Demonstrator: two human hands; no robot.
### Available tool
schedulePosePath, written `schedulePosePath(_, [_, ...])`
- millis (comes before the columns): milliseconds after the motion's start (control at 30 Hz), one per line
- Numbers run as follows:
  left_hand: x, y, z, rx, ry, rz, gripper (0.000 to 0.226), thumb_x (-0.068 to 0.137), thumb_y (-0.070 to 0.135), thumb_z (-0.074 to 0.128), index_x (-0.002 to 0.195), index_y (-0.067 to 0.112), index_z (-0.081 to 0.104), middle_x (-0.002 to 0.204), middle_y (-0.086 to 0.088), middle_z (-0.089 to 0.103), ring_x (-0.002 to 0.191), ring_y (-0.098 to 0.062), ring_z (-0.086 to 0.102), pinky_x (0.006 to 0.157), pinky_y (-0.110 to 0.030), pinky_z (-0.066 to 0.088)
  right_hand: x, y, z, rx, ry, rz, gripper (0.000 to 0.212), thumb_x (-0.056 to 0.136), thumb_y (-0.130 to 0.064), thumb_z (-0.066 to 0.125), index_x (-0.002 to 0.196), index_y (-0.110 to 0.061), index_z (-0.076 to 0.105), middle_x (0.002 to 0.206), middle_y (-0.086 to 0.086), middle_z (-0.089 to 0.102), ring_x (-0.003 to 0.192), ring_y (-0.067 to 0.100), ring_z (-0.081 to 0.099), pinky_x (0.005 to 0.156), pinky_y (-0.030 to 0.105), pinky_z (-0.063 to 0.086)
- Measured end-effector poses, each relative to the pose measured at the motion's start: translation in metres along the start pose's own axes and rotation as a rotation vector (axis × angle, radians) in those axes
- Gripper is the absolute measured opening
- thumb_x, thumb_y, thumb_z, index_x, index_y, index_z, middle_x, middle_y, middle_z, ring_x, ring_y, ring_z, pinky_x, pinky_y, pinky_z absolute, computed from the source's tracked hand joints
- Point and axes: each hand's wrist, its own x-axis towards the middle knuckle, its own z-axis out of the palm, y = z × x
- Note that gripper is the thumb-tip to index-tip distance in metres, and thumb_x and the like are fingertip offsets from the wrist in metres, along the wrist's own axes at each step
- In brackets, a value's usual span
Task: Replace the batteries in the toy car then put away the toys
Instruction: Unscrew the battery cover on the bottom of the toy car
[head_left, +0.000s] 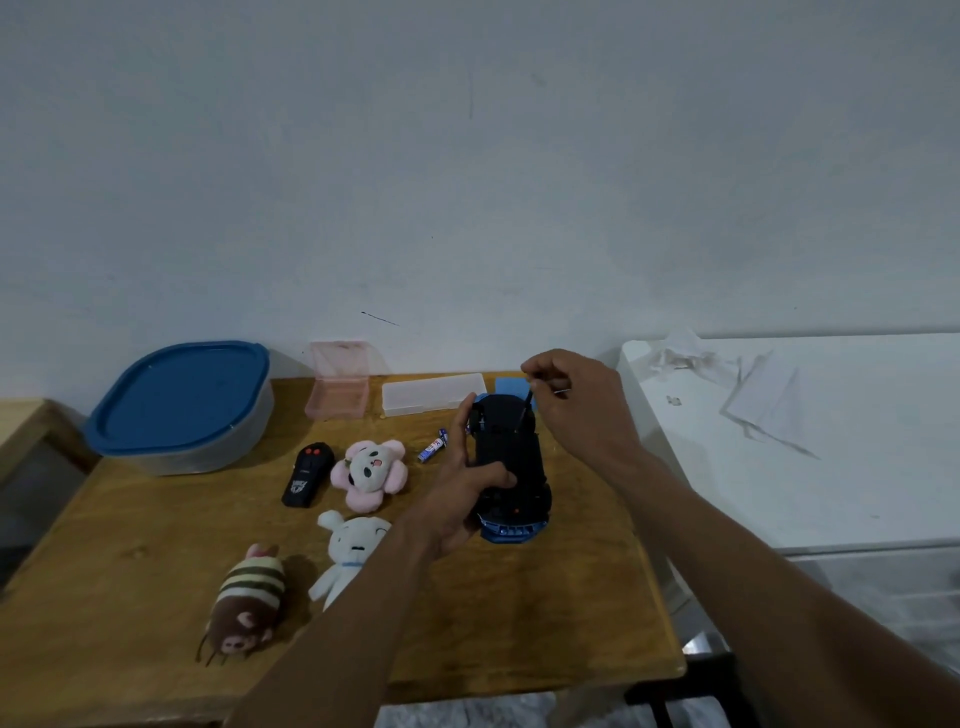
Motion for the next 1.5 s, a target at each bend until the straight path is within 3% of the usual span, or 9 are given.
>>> schedulePosePath(200, [0.000, -0.001, -0.003, -0.015, 0.021, 0.004, 0.098, 0.081, -0.020, 0.047, 0.142, 0.053, 0.027, 0.124, -0.008, 0.058, 0.108, -0.037, 0.060, 0.078, -0.045, 0.054, 0.013, -0.006, -0.013, -0.158, -0.176, -0.052, 0.017, 0.090, -0.016, 0.063, 0.103, -0.012, 0.072, 0.097, 0.002, 0.073, 0.087, 0.013, 0.066, 0.087, 0.028, 0.053])
schedulePosePath(333, [0.000, 0.000, -0.003, -0.027, 0.026, 0.018, 0.097, 0.081, -0.020, 0.048, 0.141, 0.054, 0.028, 0.125, -0.010, 0.058, 0.106, -0.037, 0.061, 0.078, -0.046, 0.055, 0.016, -0.011, -0.015, -0.198, -0.178, -0.111, 0.015, 0.088, -0.022, 0.065, 0.094, -0.013, 0.076, 0.093, 0.001, 0.074, 0.079, 0.007, 0.059, 0.080, 0.022, 0.047])
schedulePosePath(533, [0.000, 0.000, -0.004, -0.039, 0.033, 0.024, 0.097, 0.082, -0.020, 0.047, 0.140, 0.055, 0.031, 0.126, -0.010, 0.060, 0.109, -0.038, 0.061, 0.086, -0.050, 0.053, 0.010, -0.011, -0.009, -0.010, -0.131, 0.016, 0.029, 0.084, 0.003, 0.058, 0.105, -0.015, 0.066, 0.092, 0.000, 0.072, 0.083, 0.005, 0.065, 0.074, 0.007, 0.049])
schedulePosePath(700, [-0.001, -0.001, -0.003, -0.029, 0.030, 0.022, 0.097, 0.081, -0.020, 0.048, 0.141, 0.054, 0.030, 0.125, -0.009, 0.060, 0.111, -0.040, 0.060, 0.085, -0.051, 0.053, 0.006, -0.012, -0.006, 0.071, -0.088, 0.035, 0.014, 0.085, -0.007, 0.066, 0.096, -0.015, 0.070, 0.092, 0.000, 0.073, 0.086, 0.007, 0.067, 0.078, 0.013, 0.052])
schedulePosePath(867, [-0.001, -0.003, -0.002, -0.037, 0.029, 0.018, 0.097, 0.081, -0.020, 0.049, 0.141, 0.053, 0.031, 0.126, -0.008, 0.059, 0.114, -0.041, 0.058, 0.089, -0.053, 0.052, 0.000, -0.014, -0.001, 0.076, -0.056, 0.047, 0.014, 0.081, -0.017, 0.073, 0.095, -0.018, 0.071, 0.090, -0.002, 0.067, 0.071, 0.001, 0.061, 0.064, 0.007, 0.049])
schedulePosePath(1133, [-0.001, -0.002, -0.001, -0.027, 0.022, 0.023, 0.097, 0.081, -0.021, 0.048, 0.142, 0.052, 0.030, 0.130, -0.012, 0.056, 0.113, -0.042, 0.058, 0.086, -0.051, 0.052, -0.002, -0.013, 0.000, 0.109, -0.025, 0.054, 0.021, 0.087, -0.009, 0.063, 0.107, -0.015, 0.062, 0.092, -0.001, 0.070, 0.083, 0.010, 0.068, 0.074, 0.018, 0.056])
schedulePosePath(1300, [0.001, 0.002, 0.004, -0.029, 0.024, 0.030, 0.095, 0.082, -0.020, 0.048, 0.141, 0.053, 0.030, 0.130, -0.014, 0.056, 0.114, -0.041, 0.059, 0.089, -0.052, 0.054, -0.007, -0.015, 0.005, -0.003, 0.018, 0.023, 0.008, 0.085, -0.017, 0.070, 0.088, -0.010, 0.068, 0.083, -0.002, 0.069, 0.075, 0.009, 0.064, 0.061, 0.000, 0.043])
schedulePosePath(1433, [0.004, 0.005, 0.004, 0.034, 0.030, 0.056, 0.096, 0.081, -0.019, 0.051, 0.140, 0.054, 0.031, 0.132, -0.013, 0.057, 0.114, -0.037, 0.059, 0.091, -0.053, 0.054, -0.011, -0.012, 0.010, -0.092, -0.042, 0.001, 0.015, 0.088, -0.017, 0.064, 0.102, -0.012, 0.067, 0.094, 0.000, 0.069, 0.081, 0.010, 0.062, 0.068, 0.005, 0.042])
schedulePosePath(1500, [0.005, 0.007, 0.003, 0.058, 0.024, 0.046, 0.097, 0.081, -0.019, 0.052, 0.141, 0.053, 0.030, 0.134, -0.011, 0.054, 0.115, -0.038, 0.057, 0.090, -0.052, 0.054, -0.013, -0.007, 0.015, -0.208, -0.162, -0.054, 0.017, 0.090, -0.018, 0.061, 0.104, -0.012, 0.070, 0.097, 0.003, 0.070, 0.084, 0.015, 0.063, 0.075, 0.019, 0.048])
